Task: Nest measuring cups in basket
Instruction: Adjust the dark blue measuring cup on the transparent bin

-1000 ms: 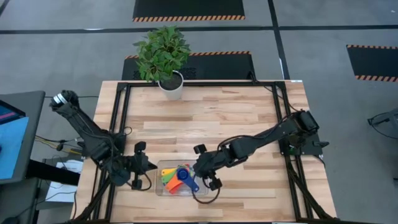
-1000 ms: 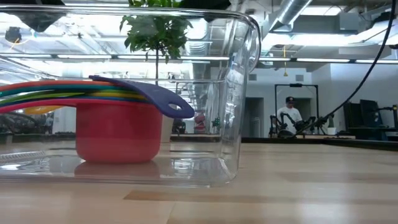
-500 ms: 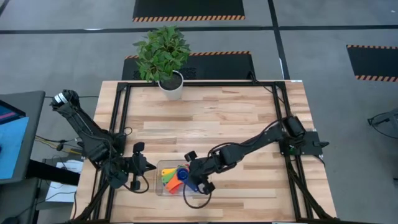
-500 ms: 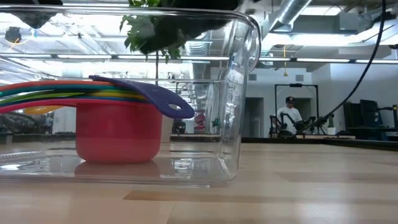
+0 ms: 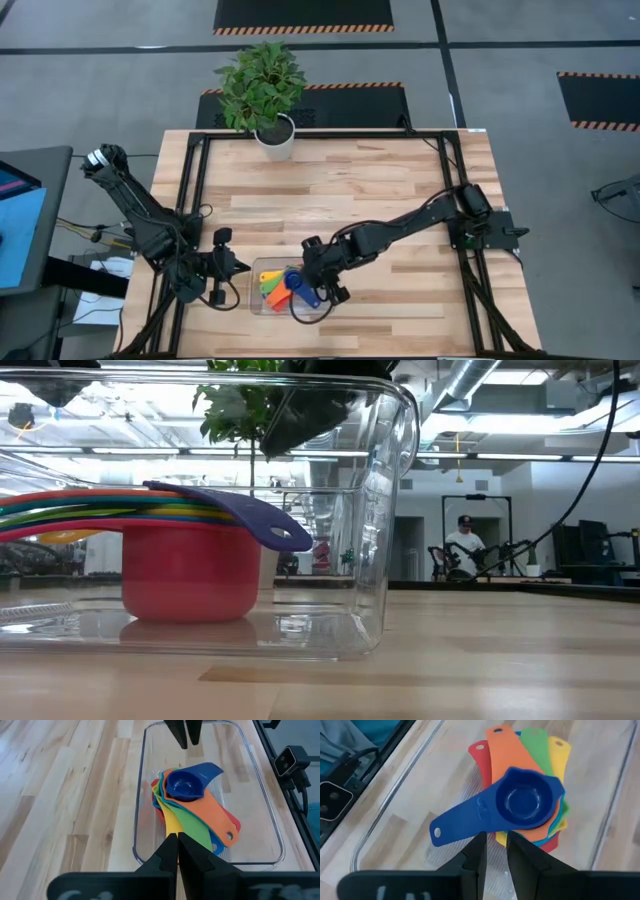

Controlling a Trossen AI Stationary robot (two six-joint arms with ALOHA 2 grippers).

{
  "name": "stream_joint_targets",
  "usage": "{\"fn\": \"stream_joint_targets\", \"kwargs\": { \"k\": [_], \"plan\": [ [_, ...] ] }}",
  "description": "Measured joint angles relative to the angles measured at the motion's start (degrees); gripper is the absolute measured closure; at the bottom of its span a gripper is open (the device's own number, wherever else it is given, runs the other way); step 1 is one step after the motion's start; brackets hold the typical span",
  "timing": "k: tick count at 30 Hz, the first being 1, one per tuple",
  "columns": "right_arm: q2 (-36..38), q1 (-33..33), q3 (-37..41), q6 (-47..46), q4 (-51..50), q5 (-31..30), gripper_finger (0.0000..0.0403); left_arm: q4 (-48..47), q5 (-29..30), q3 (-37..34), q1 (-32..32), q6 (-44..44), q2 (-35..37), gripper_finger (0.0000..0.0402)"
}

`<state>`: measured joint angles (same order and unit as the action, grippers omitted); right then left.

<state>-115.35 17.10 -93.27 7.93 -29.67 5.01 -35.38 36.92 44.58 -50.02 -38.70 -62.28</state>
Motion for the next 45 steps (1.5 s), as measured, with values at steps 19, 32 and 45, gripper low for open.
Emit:
{"fn": "stream_joint_targets", "kwargs": {
  "k": [19, 32, 45],
  "plan": [
    [-0.2, 2.1, 0.0, 20.2, -2.0, -13.0, 0.0305, -0.2, 1.4, 0.0, 0.0, 1.1, 0.0, 0.0401],
    [-0.4, 9.5, 0.2, 37.0, 4.8, -33.1, 0.0340, -2.0, 1.5, 0.0, 0.0, 0.5, 0.0, 0.0401],
    [-5.3, 3.9, -16.8, 14.2, -6.5, -14.3, 0.0363, -2.9, 1.0, 0.0, 0.0, 0.5, 0.0, 0.0401]
  ]
}}
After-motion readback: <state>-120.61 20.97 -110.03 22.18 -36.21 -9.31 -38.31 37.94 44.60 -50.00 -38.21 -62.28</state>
